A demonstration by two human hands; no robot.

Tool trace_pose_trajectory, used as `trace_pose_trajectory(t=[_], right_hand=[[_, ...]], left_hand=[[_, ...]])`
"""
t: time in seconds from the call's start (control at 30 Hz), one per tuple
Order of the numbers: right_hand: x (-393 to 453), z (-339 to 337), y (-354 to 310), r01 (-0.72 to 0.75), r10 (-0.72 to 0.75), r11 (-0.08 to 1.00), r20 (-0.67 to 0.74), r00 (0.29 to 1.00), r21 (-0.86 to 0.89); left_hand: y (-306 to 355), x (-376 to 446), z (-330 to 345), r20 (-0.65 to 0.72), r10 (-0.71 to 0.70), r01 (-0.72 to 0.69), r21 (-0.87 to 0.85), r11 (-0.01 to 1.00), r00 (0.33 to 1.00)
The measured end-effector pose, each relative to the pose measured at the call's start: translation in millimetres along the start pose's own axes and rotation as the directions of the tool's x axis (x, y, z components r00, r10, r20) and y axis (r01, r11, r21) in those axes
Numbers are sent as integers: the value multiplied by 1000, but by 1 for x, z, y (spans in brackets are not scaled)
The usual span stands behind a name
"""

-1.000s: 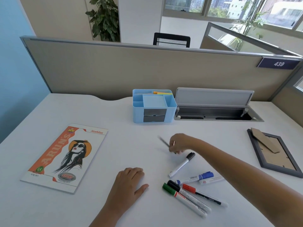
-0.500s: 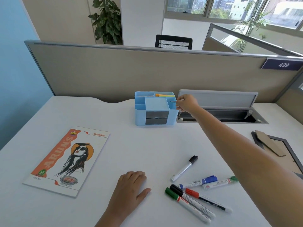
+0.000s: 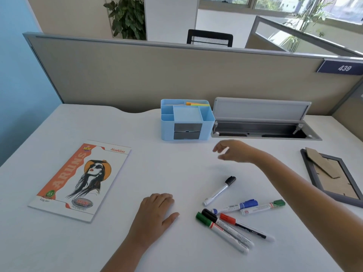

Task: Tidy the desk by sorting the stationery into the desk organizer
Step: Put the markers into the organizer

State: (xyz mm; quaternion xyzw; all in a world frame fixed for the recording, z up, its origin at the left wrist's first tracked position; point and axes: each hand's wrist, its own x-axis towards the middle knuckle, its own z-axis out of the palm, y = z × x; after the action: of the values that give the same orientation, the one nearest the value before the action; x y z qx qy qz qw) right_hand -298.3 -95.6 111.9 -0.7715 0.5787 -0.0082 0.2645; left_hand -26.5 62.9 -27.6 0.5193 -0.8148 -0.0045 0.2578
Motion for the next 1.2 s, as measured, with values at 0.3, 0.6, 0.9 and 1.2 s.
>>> trace_pose_trajectory(t=[0.3,0.6,0.9,1.2], right_hand=[[-35,50,58,-47,67,984,115,991,-172],[-62,36,5,4,-24,948,58,998,317],[-4,-33,-80,250,13,755,-395,919,606],[87,-45,-128,245,61,812,-494,868,530]], left_hand=[[3,1,-3,-8,0,0,-10,1000,1000],[2,-1,-3,23,-1,2,-16,1000,1000],[3,-1,-2,23,15,-15,4,1000,1000],[5,0,-3,39,-2,3,-13,1000,999]])
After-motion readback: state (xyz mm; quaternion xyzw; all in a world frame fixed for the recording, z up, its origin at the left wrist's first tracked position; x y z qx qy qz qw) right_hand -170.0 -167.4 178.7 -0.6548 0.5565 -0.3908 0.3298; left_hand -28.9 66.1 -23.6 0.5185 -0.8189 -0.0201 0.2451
